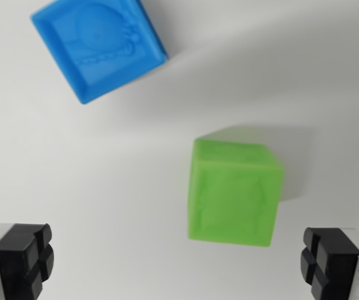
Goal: Stack cube
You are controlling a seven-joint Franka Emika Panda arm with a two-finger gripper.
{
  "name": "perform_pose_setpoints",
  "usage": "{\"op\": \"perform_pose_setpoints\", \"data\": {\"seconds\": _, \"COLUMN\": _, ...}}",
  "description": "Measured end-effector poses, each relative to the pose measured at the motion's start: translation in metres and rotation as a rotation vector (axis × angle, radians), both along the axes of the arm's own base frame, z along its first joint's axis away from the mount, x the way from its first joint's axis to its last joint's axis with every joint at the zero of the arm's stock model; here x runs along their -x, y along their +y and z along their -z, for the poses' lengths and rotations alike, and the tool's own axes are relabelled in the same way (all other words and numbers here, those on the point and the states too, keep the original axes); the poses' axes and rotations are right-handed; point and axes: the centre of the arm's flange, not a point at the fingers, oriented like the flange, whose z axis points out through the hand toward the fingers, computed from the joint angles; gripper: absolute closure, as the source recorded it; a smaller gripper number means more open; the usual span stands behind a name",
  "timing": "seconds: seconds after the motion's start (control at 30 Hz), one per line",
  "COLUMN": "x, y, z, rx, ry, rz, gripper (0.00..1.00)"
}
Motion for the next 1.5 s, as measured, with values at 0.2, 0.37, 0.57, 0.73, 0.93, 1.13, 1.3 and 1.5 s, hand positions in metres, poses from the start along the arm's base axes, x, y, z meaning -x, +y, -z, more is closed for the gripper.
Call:
{"op": "perform_pose_setpoints", "data": {"seconds": 0.2, "x": 0.012, "y": -0.008, "z": 0.022, "rx": 0.000, "ry": 0.006, "rz": 0.021, "gripper": 0.00}}
{"op": "perform_pose_setpoints", "data": {"seconds": 0.37, "x": 0.021, "y": -0.015, "z": 0.040, "rx": -0.001, "ry": 0.011, "rz": 0.038, "gripper": 0.00}}
{"op": "perform_pose_setpoints", "data": {"seconds": 0.57, "x": 0.032, "y": -0.023, "z": 0.060, "rx": -0.001, "ry": 0.017, "rz": 0.057, "gripper": 0.00}}
{"op": "perform_pose_setpoints", "data": {"seconds": 0.73, "x": 0.034, "y": -0.023, "z": 0.084, "rx": -0.001, "ry": 0.018, "rz": 0.058, "gripper": 0.00}}
{"op": "perform_pose_setpoints", "data": {"seconds": 0.93, "x": 0.034, "y": -0.022, "z": 0.106, "rx": -0.002, "ry": 0.019, "rz": 0.056, "gripper": 0.00}}
{"op": "perform_pose_setpoints", "data": {"seconds": 1.13, "x": 0.034, "y": -0.022, "z": 0.120, "rx": -0.002, "ry": 0.018, "rz": 0.056, "gripper": 0.00}}
{"op": "perform_pose_setpoints", "data": {"seconds": 1.3, "x": 0.034, "y": -0.022, "z": 0.122, "rx": -0.002, "ry": 0.018, "rz": 0.057, "gripper": 1.00}}
{"op": "perform_pose_setpoints", "data": {"seconds": 1.5, "x": 0.033, "y": -0.022, "z": 0.122, "rx": -0.002, "ry": 0.017, "rz": 0.056, "gripper": 1.00}}
